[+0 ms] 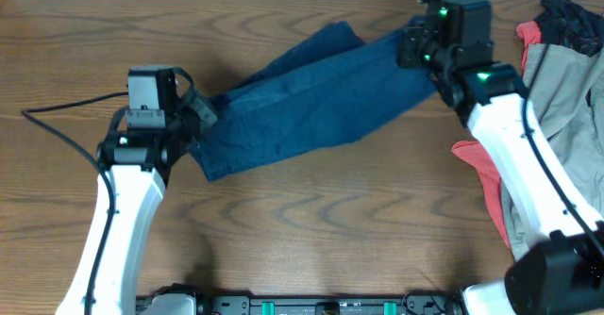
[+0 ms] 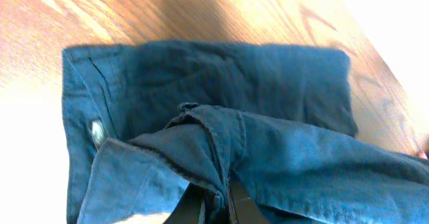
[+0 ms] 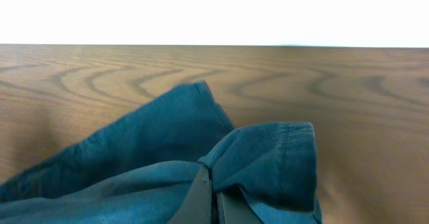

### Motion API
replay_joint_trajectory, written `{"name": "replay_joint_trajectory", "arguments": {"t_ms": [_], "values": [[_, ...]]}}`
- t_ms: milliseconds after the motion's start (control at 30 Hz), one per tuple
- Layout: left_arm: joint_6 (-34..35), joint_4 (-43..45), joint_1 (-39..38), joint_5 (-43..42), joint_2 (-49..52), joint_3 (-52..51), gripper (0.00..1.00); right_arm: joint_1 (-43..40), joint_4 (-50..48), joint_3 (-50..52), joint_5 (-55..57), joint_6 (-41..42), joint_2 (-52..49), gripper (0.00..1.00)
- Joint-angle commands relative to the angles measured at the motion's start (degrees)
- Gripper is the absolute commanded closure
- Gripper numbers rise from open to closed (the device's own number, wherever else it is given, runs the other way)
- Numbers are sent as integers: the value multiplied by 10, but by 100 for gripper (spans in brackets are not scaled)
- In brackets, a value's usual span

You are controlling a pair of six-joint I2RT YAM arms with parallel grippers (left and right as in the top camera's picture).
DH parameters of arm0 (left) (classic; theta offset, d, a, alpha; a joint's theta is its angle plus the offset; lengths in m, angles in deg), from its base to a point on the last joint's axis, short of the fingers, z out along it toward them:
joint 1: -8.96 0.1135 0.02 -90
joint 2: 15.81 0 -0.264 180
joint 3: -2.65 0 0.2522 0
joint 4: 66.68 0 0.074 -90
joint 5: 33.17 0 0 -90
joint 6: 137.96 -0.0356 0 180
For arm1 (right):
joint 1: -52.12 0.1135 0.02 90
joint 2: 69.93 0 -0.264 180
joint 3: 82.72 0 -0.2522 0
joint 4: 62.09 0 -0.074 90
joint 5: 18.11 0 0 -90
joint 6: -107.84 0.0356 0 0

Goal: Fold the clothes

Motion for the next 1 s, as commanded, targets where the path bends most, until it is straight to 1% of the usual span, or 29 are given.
{"name": "replay_joint_trajectory", "arguments": {"t_ms": [0, 200, 333, 367, 400, 433, 500, 533, 567, 633, 700, 767, 867, 967], "values": [[11, 5, 23, 23, 30, 14, 94, 14, -31, -13, 16, -9, -31, 99], [11, 6, 36, 23, 89, 14, 94, 35, -91, -13, 16, -9, -94, 99], [11, 25, 37, 23, 128, 14, 93, 47, -122, -13, 16, -9, -141, 98], [11, 33, 37, 23, 136, 14, 92, 50, -133, -13, 16, -9, -152, 97], [11, 45, 38, 23, 145, 14, 88, 52, -146, -13, 17, -9, -161, 95], [11, 56, 38, 24, 152, 14, 84, 54, -163, -13, 16, -9, -172, 91], [11, 82, 39, 41, 164, 14, 68, 58, -205, -13, 16, -8, -189, 60], [11, 92, 40, 54, 168, 14, 56, 59, -220, -13, 16, -8, -194, 41], [11, 105, 42, 70, 169, 14, 52, 60, -233, -13, 16, -8, -196, 36], [11, 129, 52, 82, 169, 14, 51, 60, -241, -13, 24, -9, -196, 32], [11, 144, 70, 80, 165, 14, 50, 58, -229, -13, 43, -9, -190, 30], [14, 146, 90, 75, 163, 14, 45, 54, -202, -13, 66, -9, -185, 30], [13, 130, 116, 33, 163, 14, 44, 48, -145, -13, 63, -9, -182, 31], [13, 81, 124, 5, 163, 14, 40, 44, -86, -11, 63, -9, -186, 34]]}}
